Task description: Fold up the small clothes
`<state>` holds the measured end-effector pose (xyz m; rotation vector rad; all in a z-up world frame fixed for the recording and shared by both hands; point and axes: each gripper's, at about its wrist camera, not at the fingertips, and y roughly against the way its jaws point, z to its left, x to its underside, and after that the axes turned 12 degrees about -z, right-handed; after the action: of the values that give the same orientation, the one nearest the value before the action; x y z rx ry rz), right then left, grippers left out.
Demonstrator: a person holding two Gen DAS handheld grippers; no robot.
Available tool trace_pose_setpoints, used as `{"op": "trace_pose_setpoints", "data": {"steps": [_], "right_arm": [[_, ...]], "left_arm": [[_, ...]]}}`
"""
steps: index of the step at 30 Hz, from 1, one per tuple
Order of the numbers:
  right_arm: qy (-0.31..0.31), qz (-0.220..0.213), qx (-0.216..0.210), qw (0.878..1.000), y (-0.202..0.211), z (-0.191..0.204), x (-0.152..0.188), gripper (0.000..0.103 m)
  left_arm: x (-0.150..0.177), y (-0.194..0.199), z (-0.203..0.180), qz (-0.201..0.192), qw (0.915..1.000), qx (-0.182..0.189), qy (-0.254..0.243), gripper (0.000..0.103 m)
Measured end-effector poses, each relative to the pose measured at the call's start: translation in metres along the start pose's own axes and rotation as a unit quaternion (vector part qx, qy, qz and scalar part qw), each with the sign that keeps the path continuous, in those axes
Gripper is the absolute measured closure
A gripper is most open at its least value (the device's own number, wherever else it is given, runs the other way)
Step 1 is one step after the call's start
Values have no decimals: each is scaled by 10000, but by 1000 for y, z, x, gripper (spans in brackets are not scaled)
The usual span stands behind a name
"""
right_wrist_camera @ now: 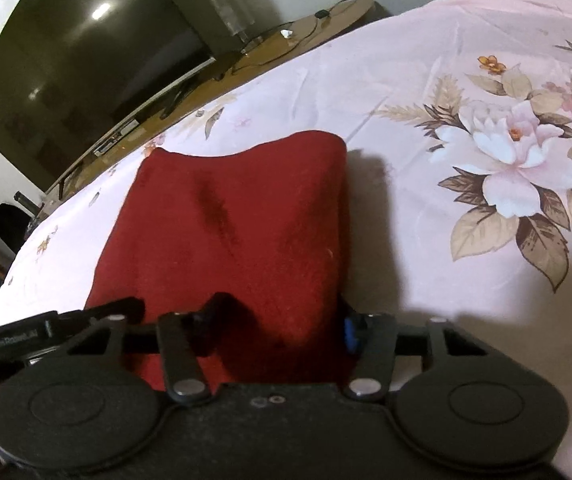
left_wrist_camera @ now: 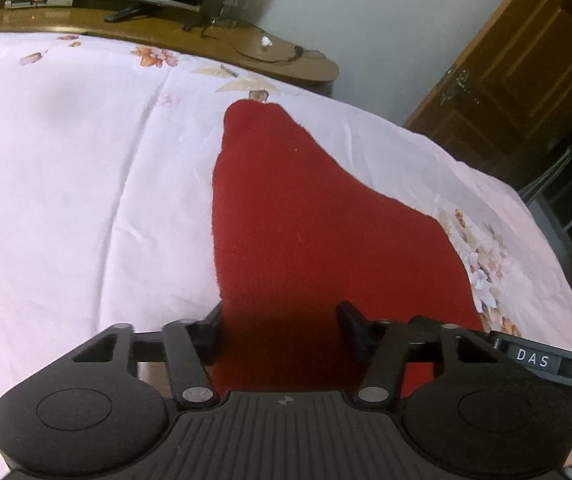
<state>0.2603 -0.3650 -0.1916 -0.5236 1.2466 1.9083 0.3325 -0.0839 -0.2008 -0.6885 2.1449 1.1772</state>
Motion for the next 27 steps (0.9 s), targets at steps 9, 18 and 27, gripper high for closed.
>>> {"op": "trace_pose_setpoints", "data": {"steps": [9, 18, 27], "right_arm": [[-298, -312, -406, 9982, 23, 8, -5, 70], [-220, -364, -1031, 9938, 51, 61, -8, 70], [-256, -179, -1417, 9894, 67, 130, 37, 70]], "left_arm": [[-8, 31, -8, -362, 9993, 49, -117, 62], [-24, 109, 17, -637, 9978, -137, -150, 62], [-10, 198, 77, -706, 9966, -376, -199, 62]]}}
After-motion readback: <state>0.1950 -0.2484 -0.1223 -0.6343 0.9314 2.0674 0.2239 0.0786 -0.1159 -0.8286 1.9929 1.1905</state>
